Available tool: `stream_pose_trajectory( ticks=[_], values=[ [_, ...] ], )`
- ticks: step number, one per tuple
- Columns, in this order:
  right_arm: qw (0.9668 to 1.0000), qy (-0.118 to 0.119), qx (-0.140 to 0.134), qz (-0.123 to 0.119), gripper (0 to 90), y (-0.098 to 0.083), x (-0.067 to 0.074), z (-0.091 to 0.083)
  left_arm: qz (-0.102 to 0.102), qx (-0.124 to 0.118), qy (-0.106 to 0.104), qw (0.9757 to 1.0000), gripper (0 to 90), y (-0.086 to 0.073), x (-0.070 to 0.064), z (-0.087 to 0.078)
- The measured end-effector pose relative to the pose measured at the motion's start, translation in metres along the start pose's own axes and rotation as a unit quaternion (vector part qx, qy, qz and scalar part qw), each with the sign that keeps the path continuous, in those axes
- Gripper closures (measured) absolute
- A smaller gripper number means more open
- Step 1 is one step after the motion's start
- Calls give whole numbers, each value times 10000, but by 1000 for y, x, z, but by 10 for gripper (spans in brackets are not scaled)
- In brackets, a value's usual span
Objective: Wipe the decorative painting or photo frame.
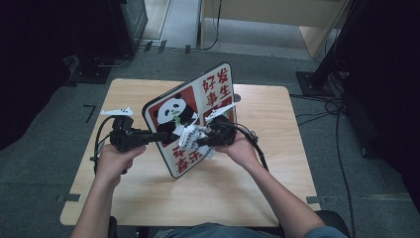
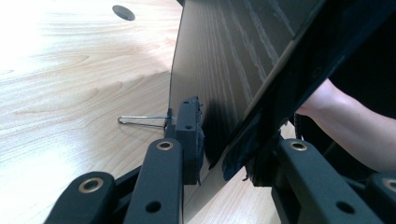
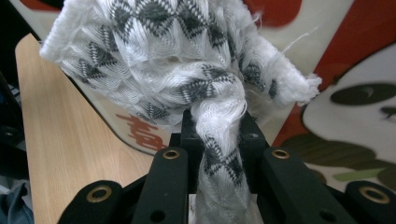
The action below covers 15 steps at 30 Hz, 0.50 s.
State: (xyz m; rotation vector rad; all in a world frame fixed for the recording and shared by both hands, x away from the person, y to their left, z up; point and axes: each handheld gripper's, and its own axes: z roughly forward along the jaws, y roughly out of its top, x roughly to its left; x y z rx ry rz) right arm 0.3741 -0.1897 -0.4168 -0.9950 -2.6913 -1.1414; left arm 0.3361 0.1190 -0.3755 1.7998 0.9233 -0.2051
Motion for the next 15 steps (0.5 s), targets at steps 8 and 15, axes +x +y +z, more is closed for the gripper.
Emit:
stream_pose_trajectory(
  ticks=[8, 15],
  values=[
    [9999, 40, 70, 89, 791, -13, -4, 10, -10, 6, -3, 10000, 715, 0, 0, 0],
    [9996, 38, 188, 214, 791, -24, -6, 18, 14, -4, 44, 10000, 715, 0, 0, 0]
  ],
)
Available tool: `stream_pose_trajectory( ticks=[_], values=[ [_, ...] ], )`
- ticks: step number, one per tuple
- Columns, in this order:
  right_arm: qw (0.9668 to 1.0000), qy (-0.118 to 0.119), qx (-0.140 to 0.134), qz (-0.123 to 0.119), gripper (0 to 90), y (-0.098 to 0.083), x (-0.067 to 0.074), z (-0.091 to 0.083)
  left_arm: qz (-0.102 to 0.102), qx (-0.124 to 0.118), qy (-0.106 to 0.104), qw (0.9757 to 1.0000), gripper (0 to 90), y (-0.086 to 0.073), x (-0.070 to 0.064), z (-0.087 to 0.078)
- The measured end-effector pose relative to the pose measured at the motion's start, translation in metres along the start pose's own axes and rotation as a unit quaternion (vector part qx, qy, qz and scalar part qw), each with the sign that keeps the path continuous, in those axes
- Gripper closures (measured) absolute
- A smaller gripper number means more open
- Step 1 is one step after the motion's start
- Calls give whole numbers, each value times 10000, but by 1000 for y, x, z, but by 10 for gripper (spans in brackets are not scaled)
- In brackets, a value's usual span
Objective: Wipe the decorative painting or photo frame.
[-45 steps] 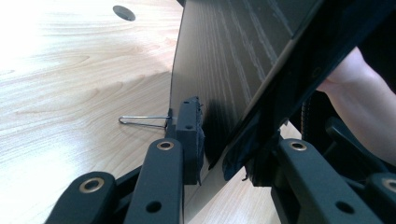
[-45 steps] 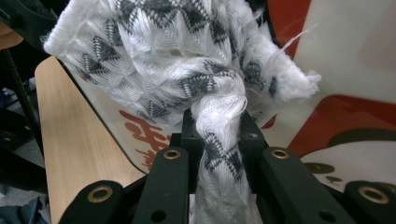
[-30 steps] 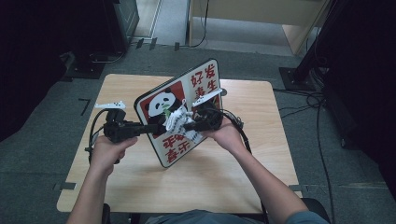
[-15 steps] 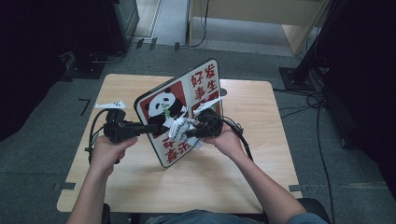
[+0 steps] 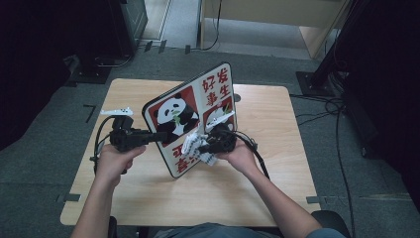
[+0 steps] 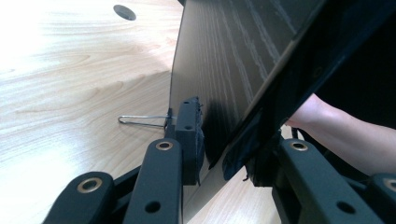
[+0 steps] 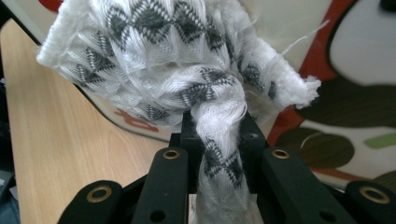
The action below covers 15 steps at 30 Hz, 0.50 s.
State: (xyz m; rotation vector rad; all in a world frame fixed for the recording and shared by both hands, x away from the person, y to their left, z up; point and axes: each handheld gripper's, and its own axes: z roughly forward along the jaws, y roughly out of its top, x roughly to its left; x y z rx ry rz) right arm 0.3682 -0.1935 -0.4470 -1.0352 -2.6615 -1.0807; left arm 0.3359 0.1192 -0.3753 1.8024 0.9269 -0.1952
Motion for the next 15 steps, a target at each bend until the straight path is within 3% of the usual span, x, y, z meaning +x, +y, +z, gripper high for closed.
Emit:
stream_pose_trajectory(
  ticks=[15],
  values=[
    [9996, 15, 267, 60, 795, -16, -8, 13, -10, 5, 24, 10000, 712, 1, -1, -1]
  ],
)
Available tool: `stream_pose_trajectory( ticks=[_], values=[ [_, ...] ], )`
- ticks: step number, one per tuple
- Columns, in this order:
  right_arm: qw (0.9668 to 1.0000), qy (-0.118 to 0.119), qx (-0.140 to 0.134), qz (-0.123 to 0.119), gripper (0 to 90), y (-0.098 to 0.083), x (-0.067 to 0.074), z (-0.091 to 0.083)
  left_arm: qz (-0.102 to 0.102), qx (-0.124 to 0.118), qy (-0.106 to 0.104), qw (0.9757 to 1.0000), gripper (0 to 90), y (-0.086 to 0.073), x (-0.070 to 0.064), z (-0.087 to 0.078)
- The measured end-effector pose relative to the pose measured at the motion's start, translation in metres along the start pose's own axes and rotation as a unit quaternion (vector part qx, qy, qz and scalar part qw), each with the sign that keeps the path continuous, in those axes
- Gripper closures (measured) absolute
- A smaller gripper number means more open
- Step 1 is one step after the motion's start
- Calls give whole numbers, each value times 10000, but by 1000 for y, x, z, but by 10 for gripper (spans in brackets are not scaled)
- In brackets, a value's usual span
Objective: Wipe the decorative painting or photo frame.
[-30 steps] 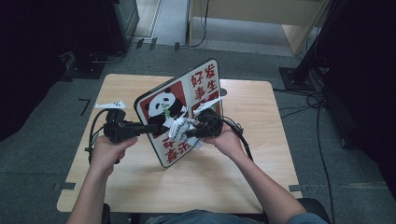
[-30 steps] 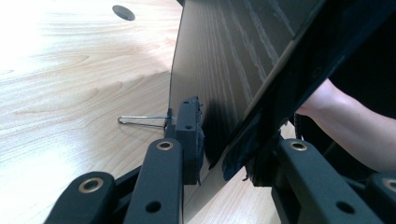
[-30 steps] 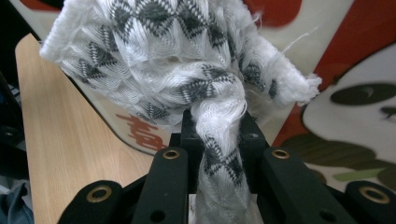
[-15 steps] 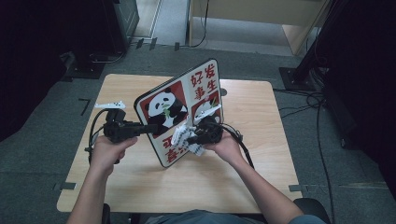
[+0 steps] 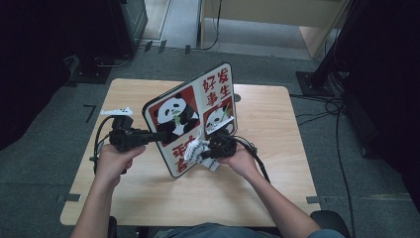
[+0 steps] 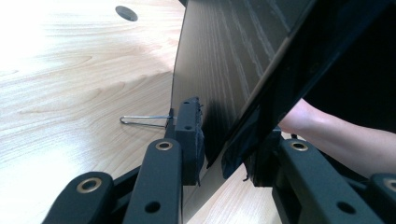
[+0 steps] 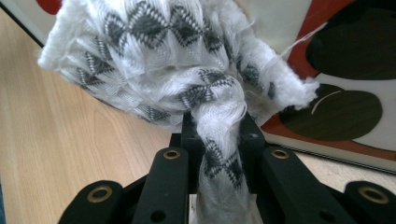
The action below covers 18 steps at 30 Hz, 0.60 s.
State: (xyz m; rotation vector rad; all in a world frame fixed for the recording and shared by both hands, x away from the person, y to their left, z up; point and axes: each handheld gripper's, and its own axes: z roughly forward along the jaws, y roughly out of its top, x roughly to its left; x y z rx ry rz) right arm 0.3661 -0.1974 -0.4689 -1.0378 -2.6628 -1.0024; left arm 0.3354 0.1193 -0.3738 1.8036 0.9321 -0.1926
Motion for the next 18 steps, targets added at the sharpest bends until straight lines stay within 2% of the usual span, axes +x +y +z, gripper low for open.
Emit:
stream_pose_trajectory(
  ticks=[4, 9, 12, 18],
  values=[
    [10000, 36, -24, -45, 798, 3, 2, -8, -2, 2, 19, 10000, 707, 0, -1, 0],
    [9997, 57, -191, -105, 800, 10, 8, -26, 0, -10, -12, 10000, 674, 1, -1, -3],
    [9991, 45, -351, -229, 800, 19, 14, -40, 59, 20, 78, 9999, 637, 2, -3, -5],
    [9978, 29, -559, -365, 800, 40, 28, -65, 121, -5, 112, 9999, 560, 4, -6, -14]
  ],
)
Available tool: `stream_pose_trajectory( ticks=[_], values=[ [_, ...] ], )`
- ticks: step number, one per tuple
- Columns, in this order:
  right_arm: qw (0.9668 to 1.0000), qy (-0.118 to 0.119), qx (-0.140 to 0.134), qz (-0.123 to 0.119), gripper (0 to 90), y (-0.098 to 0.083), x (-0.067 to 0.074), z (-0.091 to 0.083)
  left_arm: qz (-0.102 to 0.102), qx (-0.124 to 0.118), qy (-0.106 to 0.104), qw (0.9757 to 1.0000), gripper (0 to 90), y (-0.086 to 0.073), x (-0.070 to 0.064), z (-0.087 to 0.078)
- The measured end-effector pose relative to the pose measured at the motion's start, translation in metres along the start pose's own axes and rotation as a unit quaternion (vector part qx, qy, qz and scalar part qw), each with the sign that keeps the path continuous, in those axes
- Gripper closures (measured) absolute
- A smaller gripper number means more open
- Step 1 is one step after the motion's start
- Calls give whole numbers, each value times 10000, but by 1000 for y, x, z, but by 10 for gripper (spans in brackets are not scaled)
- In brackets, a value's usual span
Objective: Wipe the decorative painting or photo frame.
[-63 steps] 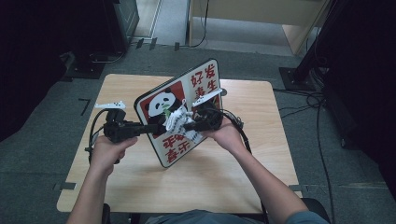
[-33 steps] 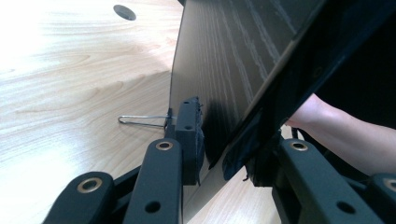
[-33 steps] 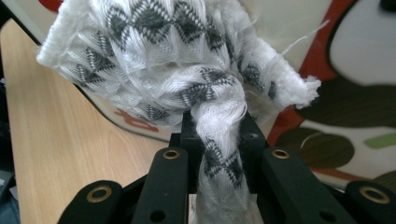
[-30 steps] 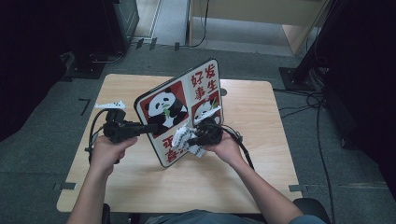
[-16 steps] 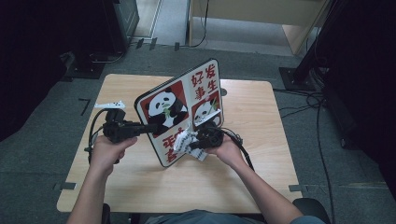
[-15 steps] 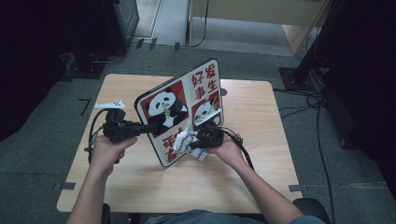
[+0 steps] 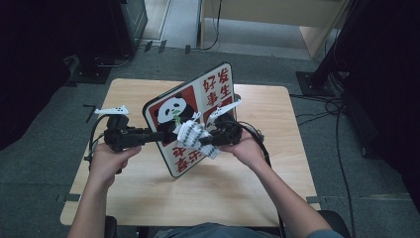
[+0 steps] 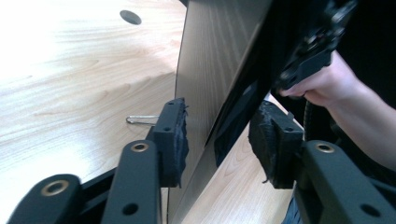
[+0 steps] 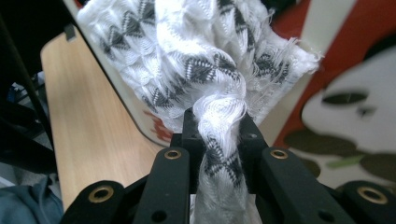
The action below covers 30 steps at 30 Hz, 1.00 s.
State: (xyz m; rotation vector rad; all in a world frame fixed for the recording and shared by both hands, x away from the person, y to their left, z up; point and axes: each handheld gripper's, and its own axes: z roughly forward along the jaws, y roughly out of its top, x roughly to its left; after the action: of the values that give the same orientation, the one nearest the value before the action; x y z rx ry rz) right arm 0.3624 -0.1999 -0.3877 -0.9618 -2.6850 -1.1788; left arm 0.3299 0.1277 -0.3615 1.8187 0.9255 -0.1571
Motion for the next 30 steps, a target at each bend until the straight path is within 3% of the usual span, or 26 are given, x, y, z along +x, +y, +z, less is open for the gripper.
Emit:
stream_pose_trajectory(
  ticks=[11, 20, 30],
  values=[
    [9988, -31, -303, -381, 798, 51, 23, -31, -26, -106, 118, 9999, 496, -8, 3, -14],
    [9955, -33, -602, -737, 797, 88, 41, -50, -169, -291, 329, 9989, 463, -16, 11, -31],
    [9923, -59, -806, -938, 796, 116, 57, -60, -253, -297, 457, 9982, 450, -16, 23, -27]
  ],
)
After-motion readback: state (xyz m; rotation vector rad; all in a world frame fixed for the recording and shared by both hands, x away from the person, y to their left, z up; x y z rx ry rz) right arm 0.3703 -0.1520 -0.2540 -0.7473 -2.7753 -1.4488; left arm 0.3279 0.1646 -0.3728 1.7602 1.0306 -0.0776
